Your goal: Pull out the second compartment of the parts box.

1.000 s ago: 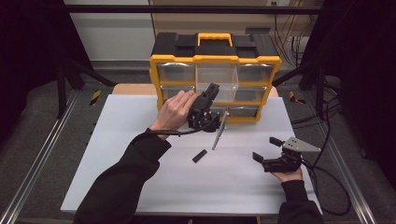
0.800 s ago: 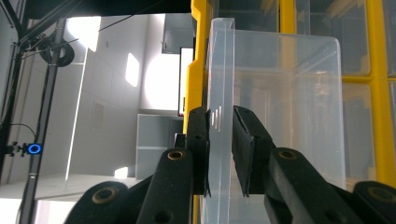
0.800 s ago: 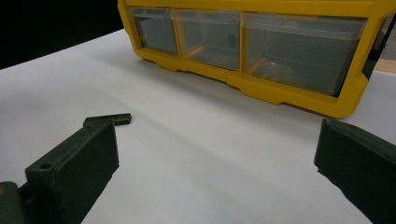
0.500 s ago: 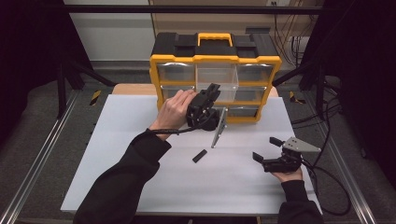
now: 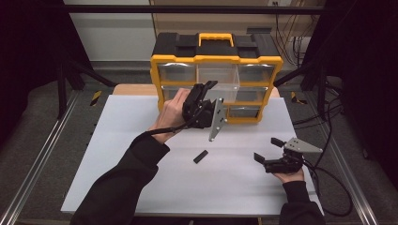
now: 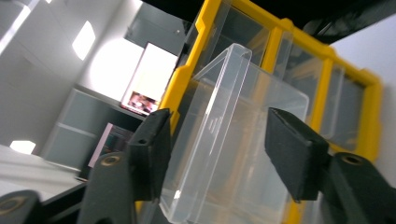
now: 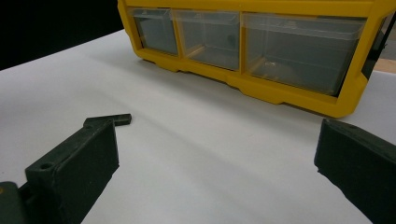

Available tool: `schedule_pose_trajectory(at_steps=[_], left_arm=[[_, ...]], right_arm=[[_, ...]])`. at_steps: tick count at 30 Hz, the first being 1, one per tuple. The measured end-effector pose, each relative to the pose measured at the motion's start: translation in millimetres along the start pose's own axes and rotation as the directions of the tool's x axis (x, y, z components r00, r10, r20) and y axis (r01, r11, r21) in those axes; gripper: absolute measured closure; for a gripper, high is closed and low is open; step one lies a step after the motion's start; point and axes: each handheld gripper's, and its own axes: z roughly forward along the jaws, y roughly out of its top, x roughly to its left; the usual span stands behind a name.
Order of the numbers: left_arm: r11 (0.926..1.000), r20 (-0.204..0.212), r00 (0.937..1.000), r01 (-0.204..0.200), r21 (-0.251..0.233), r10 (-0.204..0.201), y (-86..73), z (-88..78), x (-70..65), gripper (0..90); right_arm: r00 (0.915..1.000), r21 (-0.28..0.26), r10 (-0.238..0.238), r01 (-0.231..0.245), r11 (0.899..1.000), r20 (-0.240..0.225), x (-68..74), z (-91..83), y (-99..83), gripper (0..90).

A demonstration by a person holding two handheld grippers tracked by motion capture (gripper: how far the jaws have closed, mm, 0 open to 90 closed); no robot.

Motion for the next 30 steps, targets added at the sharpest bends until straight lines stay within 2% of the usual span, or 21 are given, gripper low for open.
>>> schedule_pose_trajectory(at_steps=[3,5,7,9,10,11,12,15,16,18,19,21,22,23,25,26,27,28,29,30], left_arm=[[0.9979,0.023,0.9976,0.065,0.001,-0.065,-0.7,-2.4,3.7,32.2],[0.9929,0.044,0.9919,0.119,0.005,-0.119,-2.0,-3.7,6.3,28.7],[0.9833,0.065,0.9811,0.182,0.007,-0.182,-4.1,-5.2,9.1,25.5],[0.9739,0.079,0.9707,0.226,0.014,-0.227,-5.9,-6.7,11.6,21.6],[0.9656,0.094,0.9610,0.259,0.020,-0.260,-7.4,-7.8,13.5,20.1],[0.9605,0.098,0.9555,0.277,0.023,-0.278,-8.4,-8.8,14.6,17.9],[0.9529,0.108,0.9469,0.302,0.023,-0.303,-9.8,-9.9,15.8,16.7],[0.9275,0.139,0.9174,0.373,0.029,-0.373,-14.8,-12.8,19.7,12.4],[0.9177,0.153,0.9055,0.396,0.031,-0.396,-16.5,-14.1,20.8,10.8],[0.9092,0.168,0.8948,0.416,0.026,-0.414,-18.5,-15.6,22.2,9.3],[0.8978,0.176,0.8820,0.439,0.028,-0.437,-20.2,-17.5,22.9,8.5],[0.8791,0.188,0.8610,0.475,0.034,-0.473,-23.6,-20.4,24.1,6.6],[0.8705,0.187,0.8522,0.491,0.038,-0.489,-25.7,-22.4,24.3,5.9],[0.8648,0.189,0.8462,0.501,0.038,-0.498,-27.2,-23.4,24.5,5.1],[0.8444,0.203,0.8232,0.534,0.038,-0.530,-32.1,-25.8,25.3,4.2],[0.8388,0.208,0.8168,0.543,0.038,-0.538,-33.6,-26.6,25.5,3.8],[0.8296,0.214,0.8063,0.557,0.039,-0.552,-36.1,-28.2,26.0,3.3],[0.8241,0.216,0.8004,0.565,0.038,-0.559,-37.6,-29.2,26.3,3.0],[0.8137,0.224,0.7889,0.580,0.036,-0.572,-40.2,-30.7,26.9,2.7],[0.8065,0.229,0.7806,0.590,0.036,-0.582,-41.9,-31.5,27.4,2.5]], right_arm=[[1.0000,-0.002,0.000,0.000,1.000,0.000,0.0,-0.2,0.0,0.2],[1.0000,-0.002,0.002,-0.002,1.000,0.001,0.0,-0.5,0.2,0.2],[1.0000,-0.002,0.002,-0.002,1.000,0.001,0.0,-0.5,0.2,0.2],[1.0000,-0.002,0.002,-0.002,1.000,0.001,0.0,-0.5,0.2,0.2],[1.0000,-0.002,0.002,-0.002,1.000,0.001,0.0,-0.4,0.2,0.2],[1.0000,-0.001,0.001,-0.001,1.000,0.000,0.0,-0.3,0.2,0.2],[1.0000,-0.001,0.001,-0.001,1.000,0.000,0.0,-0.2,0.1,0.2],[1.0000,0.000,-0.001,0.001,1.000,0.001,-0.3,0.1,0.1,0.2],[1.0000,0.000,-0.001,0.001,1.000,0.002,-0.3,0.1,0.1,0.2],[1.0000,0.000,-0.002,0.002,1.000,0.001,-0.3,0.2,0.0,0.2],[1.0000,0.000,-0.001,0.001,1.000,0.002,-0.3,0.3,0.0,0.2],[1.0000,-0.001,0.000,0.000,1.000,0.002,-0.3,0.2,0.0,0.2],[1.0000,-0.001,0.000,0.000,1.000,0.002,-0.3,0.2,0.0,0.2],[1.0000,-0.001,0.001,-0.001,1.000,0.002,-0.2,0.1,0.0,0.2],[1.0000,0.000,0.002,-0.002,1.000,0.002,-0.3,0.2,0.0,0.2],[1.0000,0.000,0.001,-0.001,1.000,0.002,-0.3,0.3,0.0,0.2],[1.0000,0.000,0.001,-0.001,1.000,0.002,-0.3,0.3,0.0,0.2],[1.0000,0.000,0.001,-0.001,1.000,0.003,-0.3,0.4,0.0,0.2],[1.0000,0.001,0.001,-0.001,1.000,0.003,-0.3,0.4,-0.1,0.2],[1.0000,0.001,0.002,-0.002,1.000,0.003,-0.3,0.4,-0.1,0.2]])
